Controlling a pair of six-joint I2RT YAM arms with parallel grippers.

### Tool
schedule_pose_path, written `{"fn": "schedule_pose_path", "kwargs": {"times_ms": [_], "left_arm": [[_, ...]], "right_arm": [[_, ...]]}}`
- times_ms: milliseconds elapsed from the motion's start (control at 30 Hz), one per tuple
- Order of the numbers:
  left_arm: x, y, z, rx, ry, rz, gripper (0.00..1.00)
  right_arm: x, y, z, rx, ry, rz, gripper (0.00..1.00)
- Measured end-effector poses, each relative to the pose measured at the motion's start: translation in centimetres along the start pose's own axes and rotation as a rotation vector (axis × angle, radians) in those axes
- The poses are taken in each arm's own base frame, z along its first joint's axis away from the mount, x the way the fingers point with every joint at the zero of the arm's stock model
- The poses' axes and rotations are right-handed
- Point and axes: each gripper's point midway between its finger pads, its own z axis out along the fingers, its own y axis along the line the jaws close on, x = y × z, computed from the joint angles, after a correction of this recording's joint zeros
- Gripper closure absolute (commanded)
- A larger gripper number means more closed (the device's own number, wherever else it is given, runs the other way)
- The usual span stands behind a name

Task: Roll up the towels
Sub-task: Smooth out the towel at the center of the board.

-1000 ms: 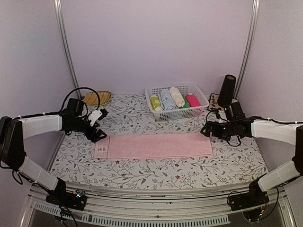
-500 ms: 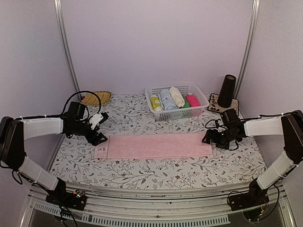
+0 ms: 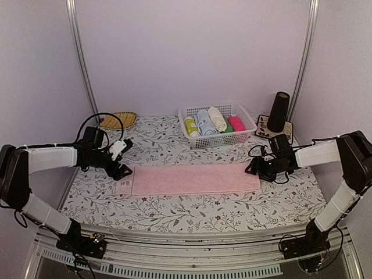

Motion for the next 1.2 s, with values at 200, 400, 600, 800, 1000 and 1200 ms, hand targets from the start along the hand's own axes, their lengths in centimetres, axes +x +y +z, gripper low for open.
{"fn": "schedule_pose_path", "kwargs": {"times_ms": [200, 400, 600, 800, 1000, 1200], "left_arm": [[0.0, -0.3, -1.0, -0.016, -0.026, 0.01, 0.12], [-1.3, -0.1, -2.4, -0.047, -0.079, 0.028, 0.12], [-1.5, 0.0, -2.6, -0.054, -0.091, 0.033, 0.11], [-1.5, -0.1, -2.6, -0.054, -0.09, 0.032, 0.12], [-1.4, -0.1, -2.6, -0.054, -0.089, 0.032, 0.11], [-1.2, -0.2, -2.5, -0.052, -0.088, 0.032, 0.11]], "right_arm": [[0.0, 0.2, 0.2, -0.015, 0.002, 0.007, 0.39], [0.4, 0.0, 0.1, -0.015, 0.007, 0.021, 0.46], [1.3, -0.1, -0.3, -0.023, 0.024, 0.047, 0.48], [2.3, -0.3, -1.0, -0.023, 0.049, 0.075, 0.49], [2.9, -0.4, -1.1, -0.026, 0.066, 0.102, 0.54], [3.2, -0.2, -1.2, -0.049, 0.069, 0.133, 0.5]]}}
